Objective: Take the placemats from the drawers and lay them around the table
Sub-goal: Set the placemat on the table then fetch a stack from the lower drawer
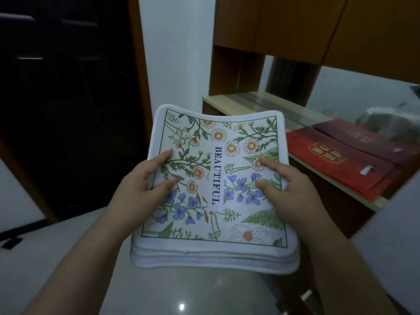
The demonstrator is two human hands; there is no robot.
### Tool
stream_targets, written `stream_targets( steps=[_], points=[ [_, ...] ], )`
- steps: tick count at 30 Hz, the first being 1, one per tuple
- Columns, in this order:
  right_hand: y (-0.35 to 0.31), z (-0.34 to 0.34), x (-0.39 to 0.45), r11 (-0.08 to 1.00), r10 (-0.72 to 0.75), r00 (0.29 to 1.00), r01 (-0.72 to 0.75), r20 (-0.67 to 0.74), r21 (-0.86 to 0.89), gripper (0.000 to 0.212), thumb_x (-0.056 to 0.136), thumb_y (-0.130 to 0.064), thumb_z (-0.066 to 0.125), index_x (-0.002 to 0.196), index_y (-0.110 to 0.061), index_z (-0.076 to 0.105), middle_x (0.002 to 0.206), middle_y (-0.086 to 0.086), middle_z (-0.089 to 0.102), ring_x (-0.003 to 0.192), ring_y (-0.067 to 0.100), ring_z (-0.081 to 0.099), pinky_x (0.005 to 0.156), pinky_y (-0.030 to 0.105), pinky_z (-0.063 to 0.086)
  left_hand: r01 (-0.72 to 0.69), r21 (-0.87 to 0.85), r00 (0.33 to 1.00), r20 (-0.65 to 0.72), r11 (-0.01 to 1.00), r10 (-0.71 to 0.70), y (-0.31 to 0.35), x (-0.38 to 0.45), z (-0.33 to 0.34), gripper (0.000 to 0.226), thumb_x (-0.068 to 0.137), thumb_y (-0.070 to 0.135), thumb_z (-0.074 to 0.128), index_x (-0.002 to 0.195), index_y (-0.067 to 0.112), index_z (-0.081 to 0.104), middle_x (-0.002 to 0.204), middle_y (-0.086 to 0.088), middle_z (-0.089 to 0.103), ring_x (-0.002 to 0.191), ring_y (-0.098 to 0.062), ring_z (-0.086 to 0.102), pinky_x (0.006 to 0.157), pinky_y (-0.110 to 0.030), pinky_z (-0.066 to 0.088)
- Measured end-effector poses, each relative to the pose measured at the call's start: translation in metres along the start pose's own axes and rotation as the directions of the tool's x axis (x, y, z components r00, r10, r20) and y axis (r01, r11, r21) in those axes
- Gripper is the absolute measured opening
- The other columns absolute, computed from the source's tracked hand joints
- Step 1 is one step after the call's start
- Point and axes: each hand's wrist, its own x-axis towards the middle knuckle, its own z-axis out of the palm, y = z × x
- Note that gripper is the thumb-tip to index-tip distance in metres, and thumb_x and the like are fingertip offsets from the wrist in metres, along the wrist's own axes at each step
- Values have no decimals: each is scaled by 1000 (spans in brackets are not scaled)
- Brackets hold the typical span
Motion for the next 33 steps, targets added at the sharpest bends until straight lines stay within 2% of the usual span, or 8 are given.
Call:
stream_targets(
  steps=[7, 11, 13, 15, 19, 24, 30, 33],
  points=[
    [-44, 147, 80, 993, -115, 954, 106, 278, 46, 45, 88, -32, 73, 120, -61, 59, 132, -15, 57, 114, 17, 65, 93, 46, 56, 121, 119, 960, -267, 985, -86, -48, 11, -121, 59, 92, 29, 72, 142, 52, 49, 130, 22, 58, 111, -6, 66, 92, -34, 59],
    [-69, 253, 116, 980, -197, 856, 173, 479, 95, 46, 88, -33, 74, 121, -61, 59, 132, -17, 57, 115, 14, 63, 96, 46, 55, 291, 123, 861, -467, 949, -203, -88, -6, -184, 59, 92, 30, 71, 141, 54, 49, 128, 22, 57, 111, -6, 64, 89, -20, 55],
    [-83, 311, 128, 971, -238, 776, 202, 585, 127, 46, 88, -33, 73, 122, -60, 58, 133, -17, 57, 116, 12, 62, 95, 44, 56, 386, 111, 781, -568, 916, -260, -105, -19, -212, 59, 92, 34, 71, 140, 57, 48, 128, 20, 58, 109, -7, 65, 91, -28, 57],
    [-101, 369, 135, 961, -275, 682, 226, 678, 162, 45, 90, -33, 72, 125, -58, 57, 133, -15, 58, 112, 13, 64, 89, 42, 59, 464, 77, 680, -669, 883, -299, -117, -36, -240, 59, 91, 35, 72, 139, 59, 47, 130, 18, 59, 108, -10, 67, 92, -38, 59],
    [-151, 474, 136, 922, -376, 443, 263, 814, 284, 45, 90, -32, 72, 125, -57, 58, 130, -15, 57, 108, 13, 65, 86, 42, 60, 552, -43, 435, -837, 833, -331, -122, -73, -281, 57, 91, 35, 72, 136, 61, 49, 131, 21, 59, 104, -10, 70, 83, -37, 63],
    [-218, 576, 111, 840, -510, 121, 284, 851, 463, 47, 88, -29, 74, 123, -58, 59, 127, -12, 58, 105, 14, 67, 90, 40, 58, 595, -173, 102, -953, 785, -287, -116, -115, -302, 57, 92, 36, 71, 138, 61, 48, 135, 23, 57, 111, -7, 67, 92, -40, 59],
    [-261, 649, 30, 735, -548, -249, 311, 798, 602, 47, 88, -29, 73, 128, -51, 60, 130, -14, 57, 116, 10, 60, 103, 37, 50, 527, -393, -274, -918, 754, -288, -116, -179, -286, 58, 91, 32, 72, 132, 67, 48, 139, 17, 53, 118, -19, 65, 92, -50, 58],
    [-277, 670, -13, 712, -533, -383, 279, 754, 645, 46, 89, -28, 72, 128, -50, 61, 128, -19, 57, 118, 6, 58, 104, 36, 49, 455, -458, -402, -871, 763, -283, -120, -209, -287, 58, 91, 25, 73, 129, 64, 53, 136, 10, 59, 110, -20, 69, 84, -47, 62]
  ],
)
